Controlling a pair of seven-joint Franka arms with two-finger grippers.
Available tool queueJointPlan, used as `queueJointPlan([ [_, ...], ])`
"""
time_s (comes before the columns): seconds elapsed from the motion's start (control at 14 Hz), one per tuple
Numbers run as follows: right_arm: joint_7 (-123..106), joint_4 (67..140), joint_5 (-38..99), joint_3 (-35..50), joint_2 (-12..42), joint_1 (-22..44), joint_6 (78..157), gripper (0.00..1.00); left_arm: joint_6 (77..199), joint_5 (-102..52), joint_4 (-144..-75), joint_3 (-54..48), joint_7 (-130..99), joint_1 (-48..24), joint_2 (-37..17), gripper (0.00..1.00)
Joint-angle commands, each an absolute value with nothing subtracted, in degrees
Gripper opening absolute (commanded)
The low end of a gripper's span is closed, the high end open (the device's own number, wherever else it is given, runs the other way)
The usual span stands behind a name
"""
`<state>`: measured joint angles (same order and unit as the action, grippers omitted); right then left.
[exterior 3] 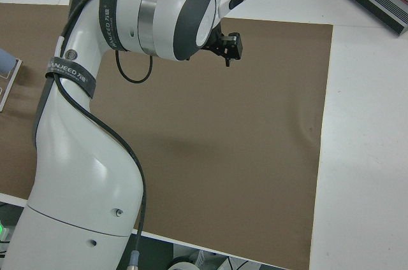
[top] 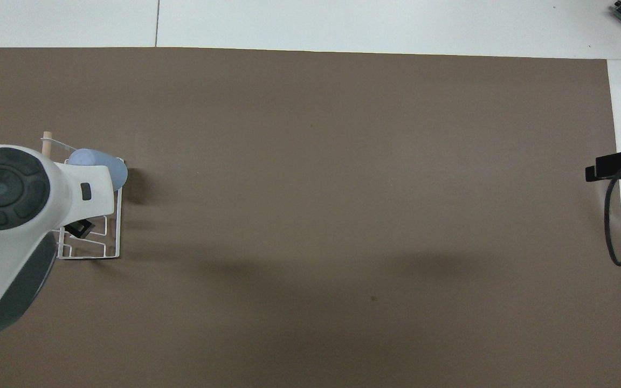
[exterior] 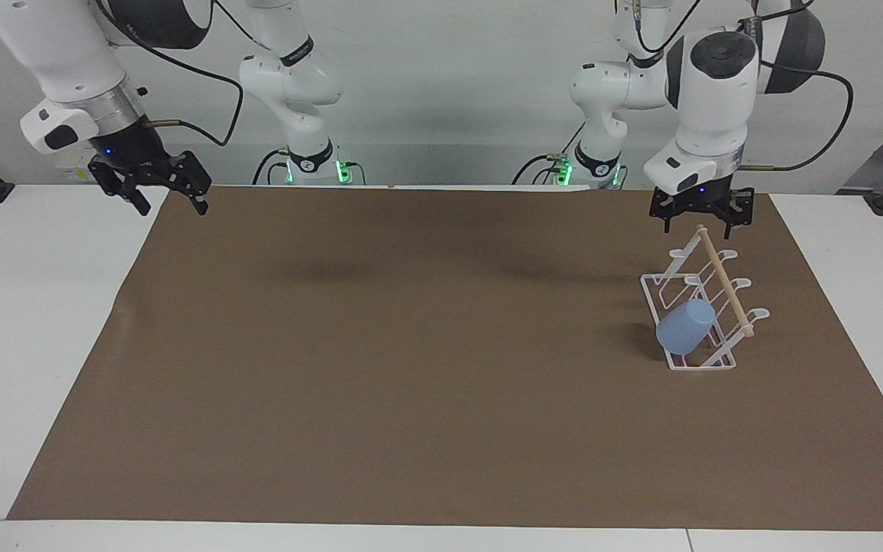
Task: Hang cup on cup holder
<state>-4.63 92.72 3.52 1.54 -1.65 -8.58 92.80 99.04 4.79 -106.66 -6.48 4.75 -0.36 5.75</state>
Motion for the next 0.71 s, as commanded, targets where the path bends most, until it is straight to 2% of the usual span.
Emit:
queueJointPlan([
  [0.0,-5.4,94.0,1.5,1.7,-3.1,-8.4,92.1,1.00,95.1,0.8,-104.2,-7.0,-1.3,0.8,4.7,1.00],
  [0.64,-5.5,92.8,-0.5,2.1,-4.3,-6.9,91.8,1.00,91.9,-0.1,-100.5,-6.0,-2.9,0.4,5.5,1.00],
])
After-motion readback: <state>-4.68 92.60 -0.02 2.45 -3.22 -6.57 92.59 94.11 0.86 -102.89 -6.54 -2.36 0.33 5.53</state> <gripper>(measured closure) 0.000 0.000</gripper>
